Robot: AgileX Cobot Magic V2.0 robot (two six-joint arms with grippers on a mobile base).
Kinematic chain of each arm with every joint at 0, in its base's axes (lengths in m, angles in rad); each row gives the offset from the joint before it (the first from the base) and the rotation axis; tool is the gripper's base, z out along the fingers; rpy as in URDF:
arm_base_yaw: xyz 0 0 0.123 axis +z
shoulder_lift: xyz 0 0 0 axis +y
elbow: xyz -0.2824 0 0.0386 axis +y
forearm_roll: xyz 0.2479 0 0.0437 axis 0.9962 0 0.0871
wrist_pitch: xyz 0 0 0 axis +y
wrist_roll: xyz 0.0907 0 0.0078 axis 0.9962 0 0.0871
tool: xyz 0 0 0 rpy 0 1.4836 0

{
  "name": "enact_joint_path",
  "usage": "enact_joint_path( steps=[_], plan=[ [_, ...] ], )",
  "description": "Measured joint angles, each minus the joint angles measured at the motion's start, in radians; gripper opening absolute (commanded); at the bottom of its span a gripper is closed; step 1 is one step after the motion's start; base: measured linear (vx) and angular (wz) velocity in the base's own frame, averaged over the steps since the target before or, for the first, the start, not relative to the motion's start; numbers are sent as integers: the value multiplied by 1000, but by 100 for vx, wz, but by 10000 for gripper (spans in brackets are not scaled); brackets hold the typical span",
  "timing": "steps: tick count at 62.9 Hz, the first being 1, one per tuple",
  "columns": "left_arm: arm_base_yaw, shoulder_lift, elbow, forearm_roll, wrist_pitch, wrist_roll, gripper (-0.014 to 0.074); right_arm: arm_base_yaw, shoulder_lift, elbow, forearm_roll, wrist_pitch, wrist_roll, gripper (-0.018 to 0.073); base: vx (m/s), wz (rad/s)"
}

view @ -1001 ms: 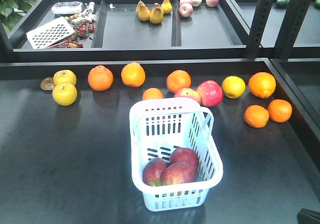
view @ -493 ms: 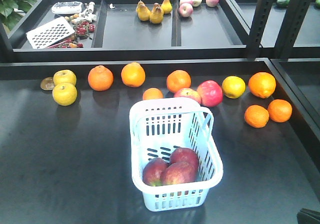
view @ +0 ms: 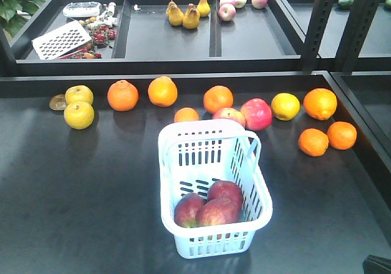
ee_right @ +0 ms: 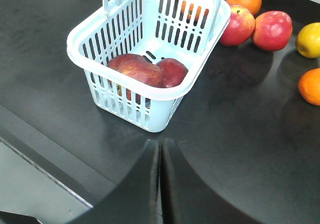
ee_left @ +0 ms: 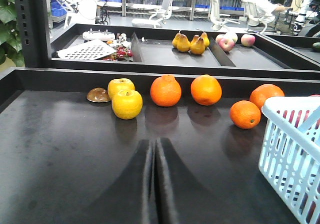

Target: Pick three apples into basket with both arms

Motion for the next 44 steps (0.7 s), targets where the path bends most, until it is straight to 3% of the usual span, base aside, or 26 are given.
enact_joint_path(
  steps=[31,44],
  plan=[
    [0,0,0,0,0,0,-6,-1,0,3,-3,-15,0,-8,0,0],
    [0,0,0,0,0,0,-6,-31,0,175,-4,-287,29,-8,0,0]
  ],
)
